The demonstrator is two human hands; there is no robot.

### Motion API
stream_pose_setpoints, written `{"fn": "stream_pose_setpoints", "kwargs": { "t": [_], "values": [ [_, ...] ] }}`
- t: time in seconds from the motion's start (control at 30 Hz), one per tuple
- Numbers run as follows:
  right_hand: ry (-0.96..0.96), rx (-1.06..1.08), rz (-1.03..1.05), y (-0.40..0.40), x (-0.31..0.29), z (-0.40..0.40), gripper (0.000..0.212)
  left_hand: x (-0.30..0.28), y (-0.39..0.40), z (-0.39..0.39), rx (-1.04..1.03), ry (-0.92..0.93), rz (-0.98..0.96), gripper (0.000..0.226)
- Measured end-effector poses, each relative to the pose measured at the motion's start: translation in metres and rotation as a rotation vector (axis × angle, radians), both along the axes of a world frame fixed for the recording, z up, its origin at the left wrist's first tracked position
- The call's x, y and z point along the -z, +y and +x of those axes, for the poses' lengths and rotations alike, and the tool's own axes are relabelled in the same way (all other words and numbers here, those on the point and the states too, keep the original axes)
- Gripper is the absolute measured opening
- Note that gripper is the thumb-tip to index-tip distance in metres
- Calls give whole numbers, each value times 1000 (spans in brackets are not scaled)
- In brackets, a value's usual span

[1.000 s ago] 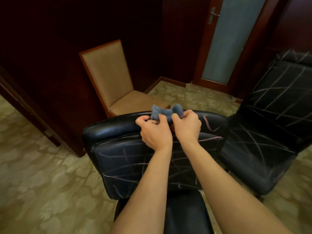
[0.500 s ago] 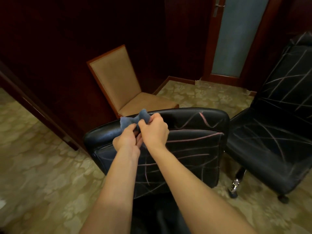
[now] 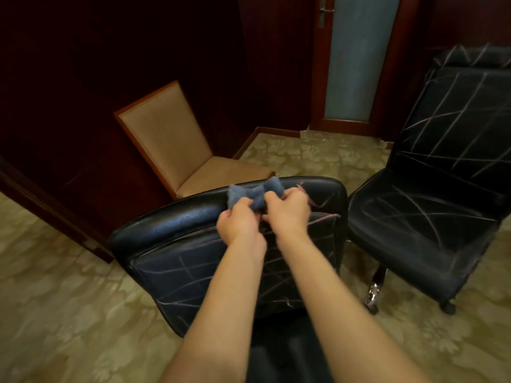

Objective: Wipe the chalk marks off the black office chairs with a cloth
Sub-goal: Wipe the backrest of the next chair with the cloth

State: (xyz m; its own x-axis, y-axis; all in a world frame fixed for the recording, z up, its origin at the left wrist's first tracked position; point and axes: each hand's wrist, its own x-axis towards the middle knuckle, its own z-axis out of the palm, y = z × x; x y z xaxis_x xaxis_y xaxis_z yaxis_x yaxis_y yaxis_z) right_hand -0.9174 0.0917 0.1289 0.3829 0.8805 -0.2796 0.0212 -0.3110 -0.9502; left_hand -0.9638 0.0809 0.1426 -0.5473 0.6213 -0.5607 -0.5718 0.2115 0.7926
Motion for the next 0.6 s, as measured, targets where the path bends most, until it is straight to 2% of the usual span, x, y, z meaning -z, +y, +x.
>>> {"fn": "stream_pose_setpoints", "kwargs": {
  "t": [0.1, 0.2, 0.23, 0.27, 0.33, 0.4, 0.6],
  "values": [
    [202, -27, -22, -4, -8, -47, 10, 1, -1, -49, -93, 16, 3, 13],
    [225, -38, -27, -9, -6, -72, 12, 0, -5, -78, -61, -22, -16, 23],
    [215, -37, -22, -9, -5, -72, 13, 0, -5, -79, -59, -7, -22, 18],
    [204, -35, -17, -8, -4, -68, 13, -2, -6, -74, -67, 25, -35, 13],
    [163, -11, -14, -5, -3, -50, 15, -4, -5, -53, -59, 89, -63, 20],
    [94, 30, -3, -2, 0, -23, 15, -2, -3, -24, -18, 112, -62, 15],
    [8, 286, -3, 11, 5, 88, 16, 9, 16, 86, 211, 123, -3, 18]
  ]
}}
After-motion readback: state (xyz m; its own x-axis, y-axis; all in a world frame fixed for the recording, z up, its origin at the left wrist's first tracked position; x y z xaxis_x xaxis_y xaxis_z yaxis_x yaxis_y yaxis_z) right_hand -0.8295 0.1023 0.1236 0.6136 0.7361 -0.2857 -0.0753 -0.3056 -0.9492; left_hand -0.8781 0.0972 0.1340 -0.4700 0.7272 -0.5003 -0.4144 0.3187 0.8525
